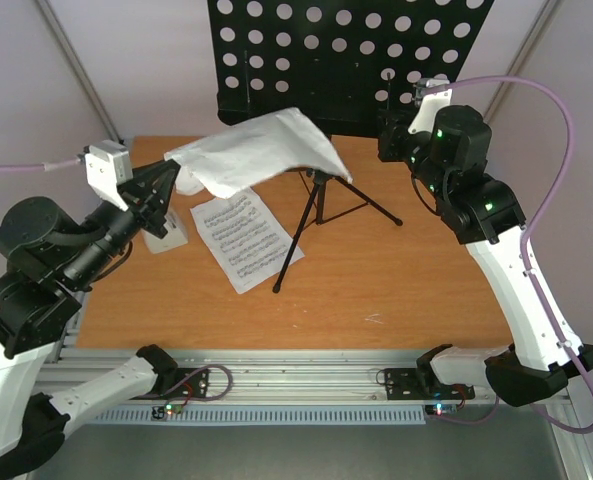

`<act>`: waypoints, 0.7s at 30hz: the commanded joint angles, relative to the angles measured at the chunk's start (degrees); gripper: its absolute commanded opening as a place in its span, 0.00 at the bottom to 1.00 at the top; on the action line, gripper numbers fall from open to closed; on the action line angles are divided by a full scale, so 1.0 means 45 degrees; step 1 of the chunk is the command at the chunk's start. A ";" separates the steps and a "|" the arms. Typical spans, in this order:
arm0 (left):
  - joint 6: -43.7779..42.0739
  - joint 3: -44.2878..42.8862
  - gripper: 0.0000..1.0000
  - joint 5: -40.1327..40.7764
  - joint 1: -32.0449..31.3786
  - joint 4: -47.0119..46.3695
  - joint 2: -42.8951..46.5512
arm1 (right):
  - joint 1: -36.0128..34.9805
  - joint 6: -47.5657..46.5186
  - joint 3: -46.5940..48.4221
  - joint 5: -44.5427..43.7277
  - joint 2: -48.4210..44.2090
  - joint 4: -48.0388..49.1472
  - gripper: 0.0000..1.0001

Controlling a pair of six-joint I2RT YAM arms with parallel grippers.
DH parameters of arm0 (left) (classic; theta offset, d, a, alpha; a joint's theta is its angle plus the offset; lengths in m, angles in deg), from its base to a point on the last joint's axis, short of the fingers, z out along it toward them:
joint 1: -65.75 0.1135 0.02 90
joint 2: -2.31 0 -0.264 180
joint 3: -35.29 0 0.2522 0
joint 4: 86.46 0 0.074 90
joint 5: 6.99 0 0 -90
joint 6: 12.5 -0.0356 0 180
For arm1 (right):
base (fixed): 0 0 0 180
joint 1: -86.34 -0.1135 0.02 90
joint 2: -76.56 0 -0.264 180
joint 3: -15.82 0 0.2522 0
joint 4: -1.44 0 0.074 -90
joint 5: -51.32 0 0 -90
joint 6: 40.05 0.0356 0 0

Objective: Pack up the instrument practice props

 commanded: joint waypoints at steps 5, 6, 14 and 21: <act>0.0543 0.0643 0.00 -0.1613 -0.0026 0.0390 0.0320 | 0.0065 -0.0329 0.0086 0.0215 -0.0373 -0.0389 0.63; 0.0548 0.0701 0.00 -0.1812 -0.0023 0.0527 0.0320 | 0.0071 -0.0373 0.0094 0.0256 -0.0468 -0.0448 0.69; 0.0501 0.1739 0.00 -0.5143 -0.0025 0.1177 0.0322 | 0.0065 -0.0603 -0.0530 0.0814 -0.1909 -0.0501 0.97; 0.0437 0.3365 0.00 -0.8629 -0.0026 0.1401 0.0000 | 0.0058 -0.1160 -0.0729 0.0638 -0.3311 -0.2053 0.99</act>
